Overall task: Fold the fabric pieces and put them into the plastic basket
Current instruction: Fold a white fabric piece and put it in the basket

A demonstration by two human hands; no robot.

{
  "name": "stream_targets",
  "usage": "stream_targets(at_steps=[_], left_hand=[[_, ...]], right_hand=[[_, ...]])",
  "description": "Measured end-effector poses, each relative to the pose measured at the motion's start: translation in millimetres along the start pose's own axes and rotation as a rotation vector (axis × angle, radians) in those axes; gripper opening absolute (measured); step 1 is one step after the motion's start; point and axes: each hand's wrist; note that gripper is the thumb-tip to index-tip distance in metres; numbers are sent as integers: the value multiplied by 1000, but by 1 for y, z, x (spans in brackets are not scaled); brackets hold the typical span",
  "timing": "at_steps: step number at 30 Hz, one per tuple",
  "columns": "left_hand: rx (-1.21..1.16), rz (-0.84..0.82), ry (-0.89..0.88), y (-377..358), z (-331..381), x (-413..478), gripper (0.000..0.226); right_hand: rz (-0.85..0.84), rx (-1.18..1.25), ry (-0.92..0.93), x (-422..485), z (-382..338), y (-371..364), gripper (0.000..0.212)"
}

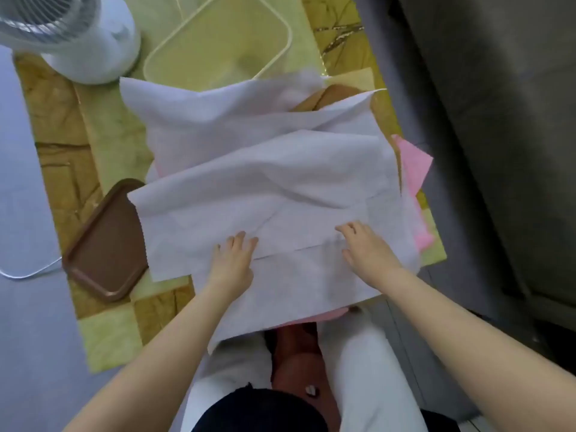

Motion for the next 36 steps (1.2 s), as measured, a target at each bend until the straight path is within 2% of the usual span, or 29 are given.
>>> stream_targets(at_steps=[2, 5, 8, 11, 14, 18, 22, 24, 26, 28, 31, 34, 36], left_hand=[[-10, 53, 19, -12, -5, 8, 65], [-76, 215, -24, -32, -11, 26, 56], [-86, 380, -80, -34, -22, 42, 38], [-149, 388, -115, -23, -26, 54, 21], [-111, 418, -79, -18, -23, 62, 18], [-81, 513, -64, -20, -14, 64, 17], [-18, 611, -13, -29, -5, 63, 18], [41, 680, 30, -34, -1, 62, 16], [114, 725, 68, -41, 2, 56, 18], [211, 862, 71, -48, 6, 46, 26], [149, 911, 77, -52, 15, 13, 36], [167, 925, 85, -64, 33, -16, 36], [109, 890, 92, -75, 50, -29, 28]], right_hand=[[-20, -40, 57, 15, -1, -15, 49], [110, -161, 278, 42, 5, -38, 50], [266, -250, 370, 66, 5, -50, 31], [317, -270, 436, 85, 4, -43, 26], [442, -336, 565, 98, 5, -37, 15], [559, -363, 705, 109, 1, -37, 22], [629, -473, 785, 107, -1, -37, 19], [640, -511, 793, 102, 2, -39, 11], [652, -545, 772, 94, 9, -46, 24], [686, -560, 765, 83, 19, -53, 32], [712, -529, 762, 53, 23, -62, 33], [757, -584, 787, 27, 40, -75, 37], [749, -597, 742, 10, 48, -77, 39]])
Point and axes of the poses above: each hand's wrist, its own x-axis towards the middle knuckle, its own y-axis out of the back of the hand, z = x × y, and after that the axes turned 15 degrees about x, right-handed
